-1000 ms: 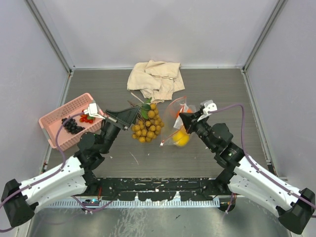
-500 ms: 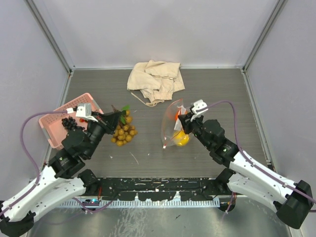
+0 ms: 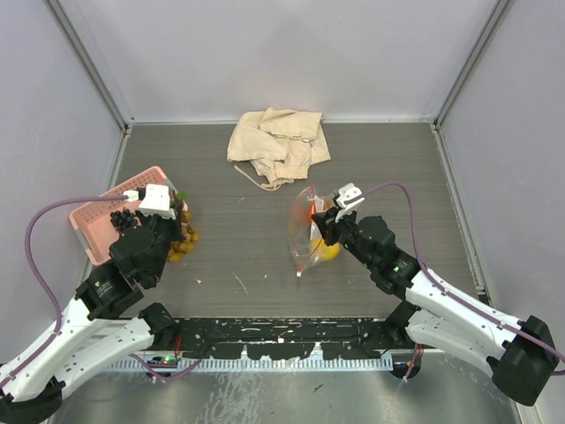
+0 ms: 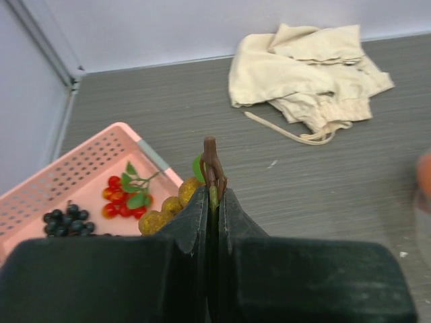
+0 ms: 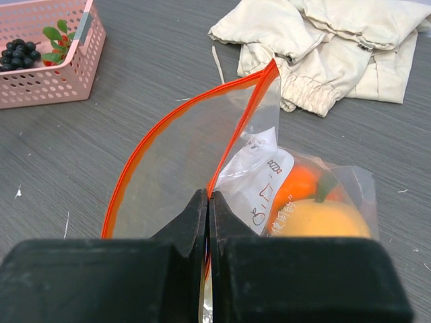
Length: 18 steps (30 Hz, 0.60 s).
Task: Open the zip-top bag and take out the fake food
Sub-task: Place the fake fruit in the bin.
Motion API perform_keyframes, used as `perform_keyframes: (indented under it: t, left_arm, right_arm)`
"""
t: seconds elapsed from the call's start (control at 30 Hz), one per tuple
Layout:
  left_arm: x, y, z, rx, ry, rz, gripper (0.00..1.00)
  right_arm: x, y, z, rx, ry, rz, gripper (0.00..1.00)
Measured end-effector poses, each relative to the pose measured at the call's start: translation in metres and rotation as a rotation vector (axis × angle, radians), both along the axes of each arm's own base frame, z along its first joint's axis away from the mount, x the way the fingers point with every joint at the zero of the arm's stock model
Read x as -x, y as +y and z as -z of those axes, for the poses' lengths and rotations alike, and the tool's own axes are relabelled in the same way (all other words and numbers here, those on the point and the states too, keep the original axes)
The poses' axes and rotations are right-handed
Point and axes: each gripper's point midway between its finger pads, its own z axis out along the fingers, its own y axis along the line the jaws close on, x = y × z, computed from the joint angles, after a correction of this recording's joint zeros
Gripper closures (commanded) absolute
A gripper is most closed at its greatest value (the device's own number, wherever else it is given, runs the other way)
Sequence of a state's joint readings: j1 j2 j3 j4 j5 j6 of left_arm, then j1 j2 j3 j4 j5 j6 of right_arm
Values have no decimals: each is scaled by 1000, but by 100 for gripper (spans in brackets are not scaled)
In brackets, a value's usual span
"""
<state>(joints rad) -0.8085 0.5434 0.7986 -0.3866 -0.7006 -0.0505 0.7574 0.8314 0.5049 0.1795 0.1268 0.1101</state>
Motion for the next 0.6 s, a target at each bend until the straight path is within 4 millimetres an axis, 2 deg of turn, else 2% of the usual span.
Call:
perform_keyframes:
  t: [0.13, 0.33, 0.6]
  left_arm:
    - [-7, 14, 3, -80, 6, -53, 100]
    - [-27, 35, 19, -158, 72, -130, 100]
    - [-55, 70, 36, -116, 143, -208, 100]
  right_arm:
    - [3, 1, 4, -3, 6, -12, 99]
    - [7, -1, 9, -7, 12, -18, 99]
    - [10, -2, 7, -25, 9, -20, 99]
